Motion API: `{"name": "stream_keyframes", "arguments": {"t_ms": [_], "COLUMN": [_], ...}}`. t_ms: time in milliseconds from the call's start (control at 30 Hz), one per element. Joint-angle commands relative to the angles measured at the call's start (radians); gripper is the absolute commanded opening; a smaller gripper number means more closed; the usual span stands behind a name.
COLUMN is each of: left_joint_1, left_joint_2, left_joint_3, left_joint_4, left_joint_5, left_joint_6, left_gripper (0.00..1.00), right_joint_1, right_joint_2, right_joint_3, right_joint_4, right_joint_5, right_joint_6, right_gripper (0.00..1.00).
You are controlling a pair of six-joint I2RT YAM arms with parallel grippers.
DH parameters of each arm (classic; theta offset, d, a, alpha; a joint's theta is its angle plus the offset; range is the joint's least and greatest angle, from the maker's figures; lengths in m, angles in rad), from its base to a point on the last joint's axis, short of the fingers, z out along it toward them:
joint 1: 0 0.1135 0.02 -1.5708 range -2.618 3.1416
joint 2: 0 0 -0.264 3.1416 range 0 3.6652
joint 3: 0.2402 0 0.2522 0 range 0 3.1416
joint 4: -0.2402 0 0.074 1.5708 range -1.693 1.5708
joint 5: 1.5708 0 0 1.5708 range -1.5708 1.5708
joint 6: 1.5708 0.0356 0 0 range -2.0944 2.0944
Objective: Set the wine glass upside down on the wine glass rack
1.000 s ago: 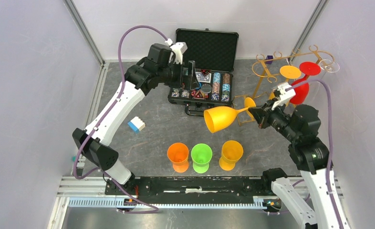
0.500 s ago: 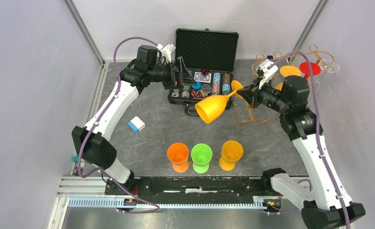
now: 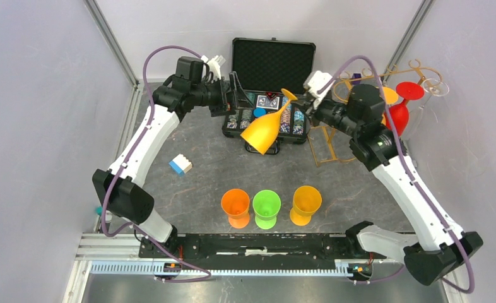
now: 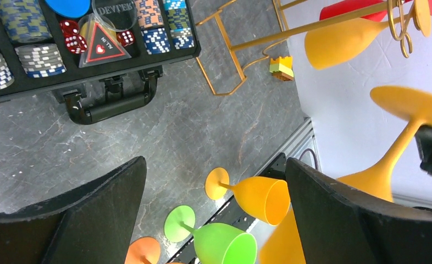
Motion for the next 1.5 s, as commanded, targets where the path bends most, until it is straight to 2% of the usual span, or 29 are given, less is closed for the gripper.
{"name": "stream_keyframes", "arguments": {"t_ms": [0, 100, 300, 567, 733, 867, 1000, 1267, 1467], "left_joint_1": [0.006, 0.009, 0.014, 0.037, 0.044, 0.043, 0.035, -0.02, -0.052], "left_joint_2": [-0.036, -0.042, -0.046, -0.064, -0.066, -0.071, -0.073, -0.068, -0.029], "left_joint_3": [0.051, 0.053, 0.041, -0.093, -0.185, -0.269, -0.327, -0.322, -0.309], "left_joint_4": [-0.021, -0.02, -0.016, 0.15, 0.334, 0.528, 0.648, 0.68, 0.68], "left_joint_5": [-0.043, -0.05, -0.024, 0.14, 0.283, 0.378, 0.435, 0.48, 0.518], "left_joint_6": [0.041, 0.043, 0.022, -0.12, -0.246, -0.374, -0.458, -0.454, -0.458], "left_gripper": [1.0, 1.0, 1.0, 1.0, 1.0, 0.95, 0.92, 0.84, 0.64], "right_joint_1": [0.156, 0.279, 0.518, 0.699, 0.753, 0.783, 0.808, 0.817, 0.823], "right_joint_2": [0.042, 0.068, 0.088, 0.062, 0.049, 0.056, 0.061, 0.089, 0.103], "right_joint_3": [0.092, 0.1, 0.038, -0.188, -0.29, -0.325, -0.393, -0.402, -0.396], "right_joint_4": [-0.052, -0.083, -0.017, 0.224, 0.358, 0.444, 0.567, 0.597, 0.612], "right_joint_5": [0.231, 0.437, 0.879, 1.172, 1.252, 1.297, 1.321, 1.32, 1.315], "right_joint_6": [-0.274, -0.39, -0.652, -0.947, -1.031, -1.092, -1.184, -1.22, -1.226], "right_gripper": [0.0, 0.0, 0.0, 0.0, 0.0, 0.0, 0.0, 0.0, 0.0]}}
